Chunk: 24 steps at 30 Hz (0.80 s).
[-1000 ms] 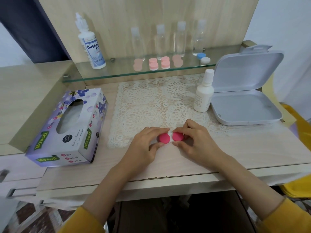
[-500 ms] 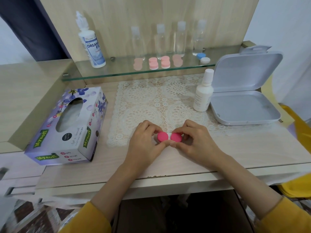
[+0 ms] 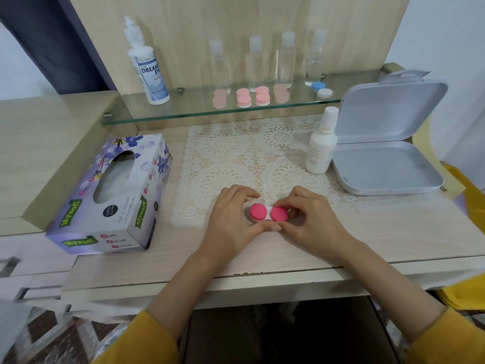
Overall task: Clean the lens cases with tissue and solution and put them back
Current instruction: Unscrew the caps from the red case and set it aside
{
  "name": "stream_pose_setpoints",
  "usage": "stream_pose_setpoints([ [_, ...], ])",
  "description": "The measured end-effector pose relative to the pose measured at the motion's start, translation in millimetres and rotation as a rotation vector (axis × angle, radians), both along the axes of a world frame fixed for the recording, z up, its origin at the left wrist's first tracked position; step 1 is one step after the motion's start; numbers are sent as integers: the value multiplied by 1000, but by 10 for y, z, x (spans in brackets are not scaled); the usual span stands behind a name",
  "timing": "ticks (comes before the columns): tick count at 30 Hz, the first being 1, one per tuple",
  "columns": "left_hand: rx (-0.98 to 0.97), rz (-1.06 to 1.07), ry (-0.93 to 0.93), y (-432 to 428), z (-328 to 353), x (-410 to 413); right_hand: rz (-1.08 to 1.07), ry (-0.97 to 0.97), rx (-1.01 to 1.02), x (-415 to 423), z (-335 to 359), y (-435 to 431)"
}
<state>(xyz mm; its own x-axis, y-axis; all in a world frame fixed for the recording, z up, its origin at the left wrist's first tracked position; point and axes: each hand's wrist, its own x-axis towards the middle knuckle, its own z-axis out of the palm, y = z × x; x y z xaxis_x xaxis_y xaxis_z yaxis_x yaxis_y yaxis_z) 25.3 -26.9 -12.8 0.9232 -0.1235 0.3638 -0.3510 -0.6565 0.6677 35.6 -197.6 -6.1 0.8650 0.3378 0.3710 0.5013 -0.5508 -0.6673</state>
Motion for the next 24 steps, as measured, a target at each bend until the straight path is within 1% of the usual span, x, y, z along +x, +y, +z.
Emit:
stream_pose_setpoints([
  [3, -21, -194, 54, 66, 14, -25, -4, 15, 3, 0, -3, -5],
  [6, 3, -228, 67, 110, 27, -8, -5, 18, -8, 0, 0, 3],
  [10, 17, -118, -26, 84, 14, 5, 0, 14, 1, -8, 11, 6],
  [12, -15, -59, -42, 62, 7, -10, 2, 18, -1, -12, 14, 8],
  [19, -83, 45, 6, 24, 19, -48, 9, 23, -32, -18, 28, 21],
  [24, -222, 147, 16, 62, 104, -10, 5, 26, -43, -14, 32, 15],
])
